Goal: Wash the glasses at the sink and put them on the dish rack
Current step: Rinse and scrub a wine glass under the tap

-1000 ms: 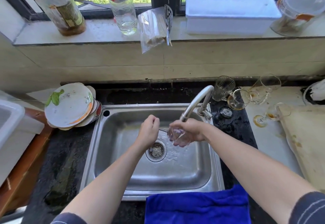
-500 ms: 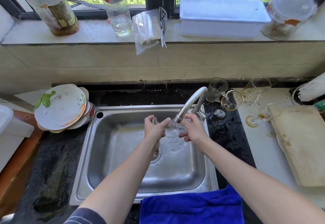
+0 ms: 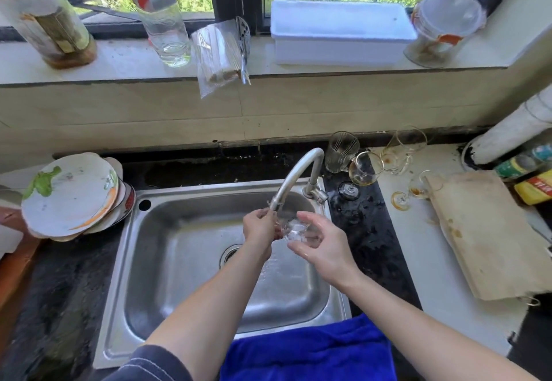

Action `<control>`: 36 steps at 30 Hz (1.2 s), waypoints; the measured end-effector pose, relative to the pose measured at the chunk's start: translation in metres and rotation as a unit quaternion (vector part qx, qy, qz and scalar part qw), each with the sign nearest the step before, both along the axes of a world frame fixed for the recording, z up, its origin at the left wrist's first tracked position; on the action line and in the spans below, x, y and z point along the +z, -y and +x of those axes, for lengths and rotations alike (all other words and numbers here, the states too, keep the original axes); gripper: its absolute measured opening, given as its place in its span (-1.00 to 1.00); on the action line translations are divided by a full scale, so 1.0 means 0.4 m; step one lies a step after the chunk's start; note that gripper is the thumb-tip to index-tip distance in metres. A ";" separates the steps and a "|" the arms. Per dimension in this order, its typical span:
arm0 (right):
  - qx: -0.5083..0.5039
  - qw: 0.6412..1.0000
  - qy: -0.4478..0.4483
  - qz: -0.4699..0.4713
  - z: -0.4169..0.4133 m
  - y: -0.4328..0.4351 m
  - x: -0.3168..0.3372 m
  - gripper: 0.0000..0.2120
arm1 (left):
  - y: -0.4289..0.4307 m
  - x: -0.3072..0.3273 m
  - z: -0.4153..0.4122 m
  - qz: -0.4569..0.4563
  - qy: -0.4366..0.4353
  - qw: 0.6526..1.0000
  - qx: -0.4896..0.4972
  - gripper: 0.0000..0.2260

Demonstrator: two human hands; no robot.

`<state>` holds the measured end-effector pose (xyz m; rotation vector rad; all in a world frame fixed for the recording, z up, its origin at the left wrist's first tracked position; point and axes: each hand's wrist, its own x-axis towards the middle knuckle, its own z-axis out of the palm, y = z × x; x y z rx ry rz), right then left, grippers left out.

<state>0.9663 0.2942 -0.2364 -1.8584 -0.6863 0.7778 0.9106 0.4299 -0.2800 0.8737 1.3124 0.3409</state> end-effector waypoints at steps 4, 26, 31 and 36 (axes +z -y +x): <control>0.072 0.989 0.129 0.025 0.003 0.014 -0.009 -0.50 | 0.002 0.010 -0.002 -0.032 0.015 0.997 -0.073 -0.68; -0.164 0.850 -0.492 -0.094 0.064 -0.004 -0.068 -0.60 | -0.051 0.072 -0.068 -0.254 0.244 0.935 -0.036 -0.83; -0.198 0.832 -0.512 -0.081 0.063 0.005 -0.105 -0.68 | -0.034 0.096 -0.069 -0.132 0.187 0.955 -0.191 -0.93; -0.128 0.888 -0.419 -0.138 0.047 -0.014 -0.099 -0.76 | -0.065 0.119 -0.085 -0.127 0.173 0.950 -0.225 -0.90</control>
